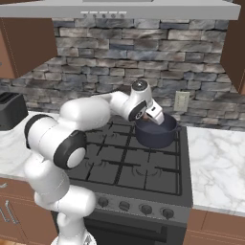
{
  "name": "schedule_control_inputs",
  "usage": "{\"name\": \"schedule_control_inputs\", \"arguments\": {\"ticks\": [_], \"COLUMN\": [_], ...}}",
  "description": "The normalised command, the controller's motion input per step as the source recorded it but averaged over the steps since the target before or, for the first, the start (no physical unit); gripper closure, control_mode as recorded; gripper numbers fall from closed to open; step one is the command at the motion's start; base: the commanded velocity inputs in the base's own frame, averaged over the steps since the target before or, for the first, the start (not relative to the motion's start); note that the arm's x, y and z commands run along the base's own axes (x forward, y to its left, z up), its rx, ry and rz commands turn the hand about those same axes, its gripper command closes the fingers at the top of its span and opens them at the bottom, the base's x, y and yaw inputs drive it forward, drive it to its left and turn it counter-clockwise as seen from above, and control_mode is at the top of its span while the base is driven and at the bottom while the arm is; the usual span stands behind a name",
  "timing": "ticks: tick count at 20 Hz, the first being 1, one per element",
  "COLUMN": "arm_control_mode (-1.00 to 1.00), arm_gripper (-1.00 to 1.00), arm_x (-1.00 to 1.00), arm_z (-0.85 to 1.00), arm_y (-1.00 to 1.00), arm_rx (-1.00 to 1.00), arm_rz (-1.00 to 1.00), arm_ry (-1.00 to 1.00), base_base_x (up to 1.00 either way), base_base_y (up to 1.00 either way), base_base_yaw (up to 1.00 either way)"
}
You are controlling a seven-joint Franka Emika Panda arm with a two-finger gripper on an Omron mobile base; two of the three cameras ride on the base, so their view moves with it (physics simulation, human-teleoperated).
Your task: Turn on the burner for the pot on the stove. Wait thirty seconds for the pot to heat up. Then add the potato to the pot.
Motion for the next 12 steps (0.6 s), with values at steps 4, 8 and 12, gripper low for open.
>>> {"name": "schedule_control_inputs", "arguments": {"ticks": [4,8,12], "arm_control_mode": [-1.0,-1.0,-1.0], "arm_gripper": [1.0,1.0,1.0], "arm_x": [0.12,0.12,0.11], "arm_z": [-0.2,-0.19,-0.23], "arm_y": [-0.21,-0.18,-0.06], "arm_rx": [0.0,0.0,0.0], "arm_rz": [0.0,0.0,0.0], "arm_ry": [0.04,0.04,0.03], "base_base_x": [0.0,0.0,0.0], "base_base_y": [0.0,0.0,0.0], "base_base_yaw": [0.0,0.0,0.0]}}
